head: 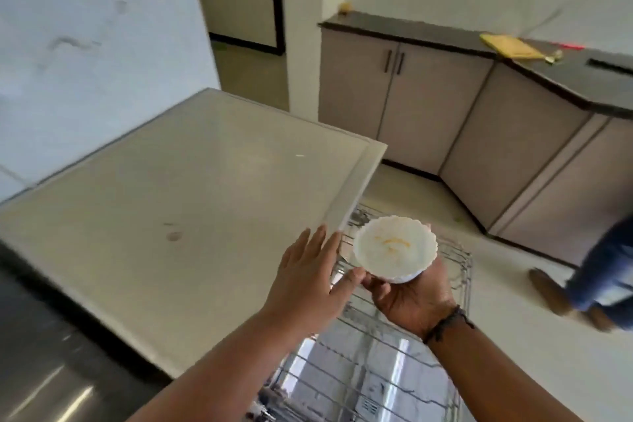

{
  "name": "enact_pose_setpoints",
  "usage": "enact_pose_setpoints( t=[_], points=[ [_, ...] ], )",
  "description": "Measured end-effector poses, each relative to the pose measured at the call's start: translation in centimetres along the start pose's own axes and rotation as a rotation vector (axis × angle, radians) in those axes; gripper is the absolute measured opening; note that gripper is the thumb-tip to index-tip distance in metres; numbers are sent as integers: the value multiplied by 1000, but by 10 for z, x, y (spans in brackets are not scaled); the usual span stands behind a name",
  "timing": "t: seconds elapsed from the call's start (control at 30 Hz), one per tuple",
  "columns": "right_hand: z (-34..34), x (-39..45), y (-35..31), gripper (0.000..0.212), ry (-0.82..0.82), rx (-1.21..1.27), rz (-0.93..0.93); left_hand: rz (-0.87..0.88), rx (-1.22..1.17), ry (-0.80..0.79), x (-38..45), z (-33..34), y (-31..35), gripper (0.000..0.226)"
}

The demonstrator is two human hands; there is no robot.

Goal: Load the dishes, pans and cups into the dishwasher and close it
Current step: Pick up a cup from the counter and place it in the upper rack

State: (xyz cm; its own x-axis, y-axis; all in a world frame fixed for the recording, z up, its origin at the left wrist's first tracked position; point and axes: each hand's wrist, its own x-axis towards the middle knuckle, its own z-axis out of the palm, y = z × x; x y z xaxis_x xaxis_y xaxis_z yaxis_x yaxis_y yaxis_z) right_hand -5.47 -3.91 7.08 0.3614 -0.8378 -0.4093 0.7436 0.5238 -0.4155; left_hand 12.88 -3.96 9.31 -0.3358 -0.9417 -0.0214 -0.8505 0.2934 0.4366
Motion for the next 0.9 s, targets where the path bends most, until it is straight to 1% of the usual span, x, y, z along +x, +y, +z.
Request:
enact_pose_setpoints(
  t=[0.07,0.13,0.2,0.27,0.33,0.37,0.43,0.53,0.6,0.73,0.8,0.83,0.9],
  points=[
    [-53,-8,-32,89,129,-23,-10,101,234,-72,39,32,12,83],
    [-100,-12,-54,83,298,-35,-58,159,383,-116,72,55,14,79],
    [-143,-14,-71,75,425,-22,-70,141,512,-137,98,69,11,79],
    [-176,-12,-82,73,487,-46,-51,109,599,-120,114,75,2,81],
    [-195,-5,-88,76,539,-101,-9,133,627,-58,123,77,-1,82],
    [-201,0,-90,73,577,-138,19,133,623,-42,125,77,-2,82],
    [-208,10,-91,60,651,-205,58,118,640,-62,127,77,-3,85],
    [-215,30,-90,49,667,-308,118,115,670,-95,130,80,-6,89],
    [-216,44,-90,48,668,-410,130,116,663,-89,129,77,-6,89],
    [-226,81,-89,61,740,-677,164,116,651,-106,130,77,-5,90],
    [-231,99,-84,70,769,-753,159,111,653,-102,130,77,-6,90],
    [-236,109,-81,75,790,-852,158,108,655,-101,130,77,-5,91],
    [-239,124,-76,80,820,-1208,194,105,655,-104,131,78,-5,91]
  ],
)
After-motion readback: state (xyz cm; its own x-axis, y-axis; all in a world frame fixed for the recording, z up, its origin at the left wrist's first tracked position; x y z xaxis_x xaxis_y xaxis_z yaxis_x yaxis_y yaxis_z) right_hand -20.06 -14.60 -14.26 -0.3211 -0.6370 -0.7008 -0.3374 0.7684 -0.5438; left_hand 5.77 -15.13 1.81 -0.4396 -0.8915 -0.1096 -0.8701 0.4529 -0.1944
